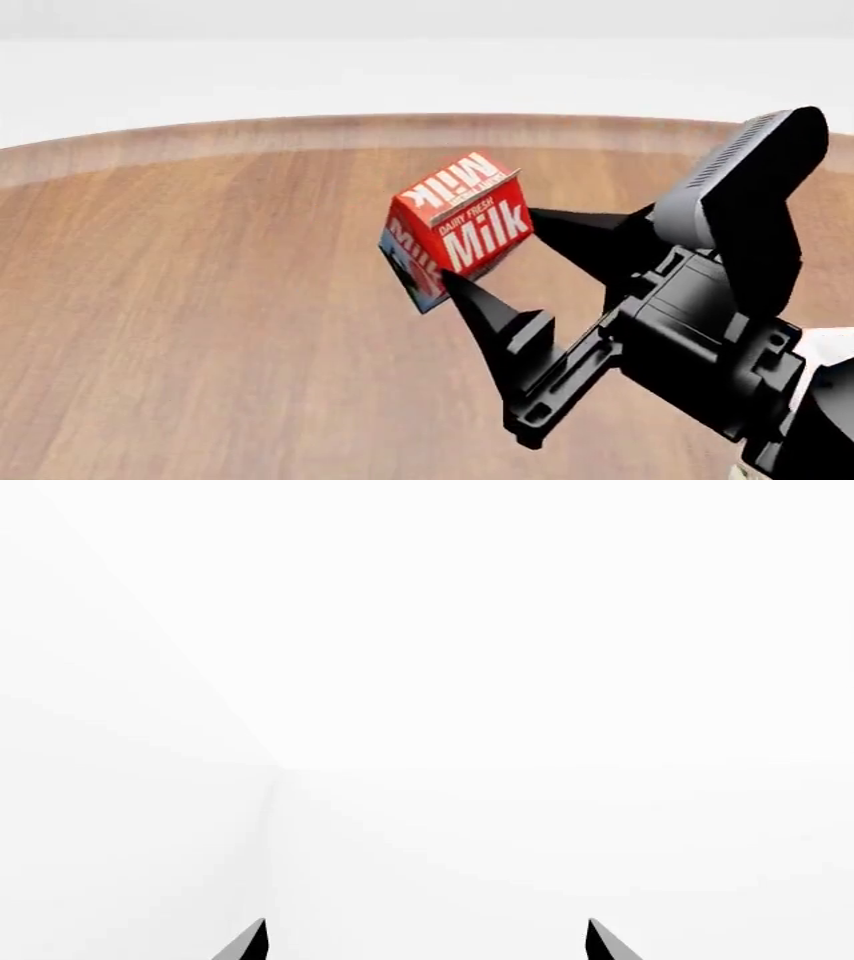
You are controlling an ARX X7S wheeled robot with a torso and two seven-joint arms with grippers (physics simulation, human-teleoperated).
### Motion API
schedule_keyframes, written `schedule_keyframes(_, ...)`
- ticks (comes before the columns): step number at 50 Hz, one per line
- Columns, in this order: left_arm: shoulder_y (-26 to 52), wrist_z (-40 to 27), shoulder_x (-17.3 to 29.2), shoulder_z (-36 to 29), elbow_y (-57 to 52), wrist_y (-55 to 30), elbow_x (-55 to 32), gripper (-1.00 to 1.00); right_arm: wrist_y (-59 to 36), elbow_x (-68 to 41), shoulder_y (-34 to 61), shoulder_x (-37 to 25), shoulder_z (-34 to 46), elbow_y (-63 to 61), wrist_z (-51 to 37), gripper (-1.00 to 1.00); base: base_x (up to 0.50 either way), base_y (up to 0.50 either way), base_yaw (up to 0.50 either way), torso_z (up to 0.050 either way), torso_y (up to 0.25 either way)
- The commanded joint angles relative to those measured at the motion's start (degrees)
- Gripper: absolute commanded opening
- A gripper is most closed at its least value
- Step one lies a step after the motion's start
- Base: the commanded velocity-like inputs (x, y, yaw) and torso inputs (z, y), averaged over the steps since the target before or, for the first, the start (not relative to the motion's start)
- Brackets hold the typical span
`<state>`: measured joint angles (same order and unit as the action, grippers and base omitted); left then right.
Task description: Pick the milk and place it in the basket.
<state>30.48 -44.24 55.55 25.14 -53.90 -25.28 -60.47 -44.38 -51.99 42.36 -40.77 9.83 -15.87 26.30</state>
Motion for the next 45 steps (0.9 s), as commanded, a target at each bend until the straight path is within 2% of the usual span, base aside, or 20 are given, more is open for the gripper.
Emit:
schedule_keyframes(1, -0.2, 0.0, 0.0, -0.1, 0.1, 0.2, 0.2, 1.0, 3.1, -3.4, -5.5, -1.7, -8.1, -1.1, -2.2, -1.0, 0.0, 0.0, 0.0, 0.0, 0.0)
schedule_keyframes(8, -0.7, 0.1, 0.0, 0.2, 0.1, 0.4, 0.3, 1.0, 5.4, -4.3, -10.8, -2.0, -12.6, -0.8, -3.5, -1.0, 0.0, 0.0, 0.0, 0.0, 0.001)
schedule_keyframes(13, -0.8, 0.2, -0.1, -0.2, 0.0, 0.5, 0.6, 1.0, 6.2, -3.9, -12.1, -1.9, -13.0, -0.4, -3.5, -1.0, 0.0, 0.0, 0.0, 0.002, 0.0)
schedule_keyframes(42, -1.1, 0.0, 0.2, -0.4, 0.1, 0.9, 0.6, 1.0, 7.0, -2.1, -11.0, -1.1, -11.2, 0.9, -3.5, -1.0, 0.0, 0.0, 0.0, 0.0, 0.001)
schedule_keyframes(45, 0.1, 0.3, 0.0, -2.4, 0.3, 1.1, 1.5, 1.0, 5.5, -2.9, -9.2, -3.7, -12.2, 0.2, -3.7, -1.0, 0.0, 0.0, 0.0, 0.0, 0.003)
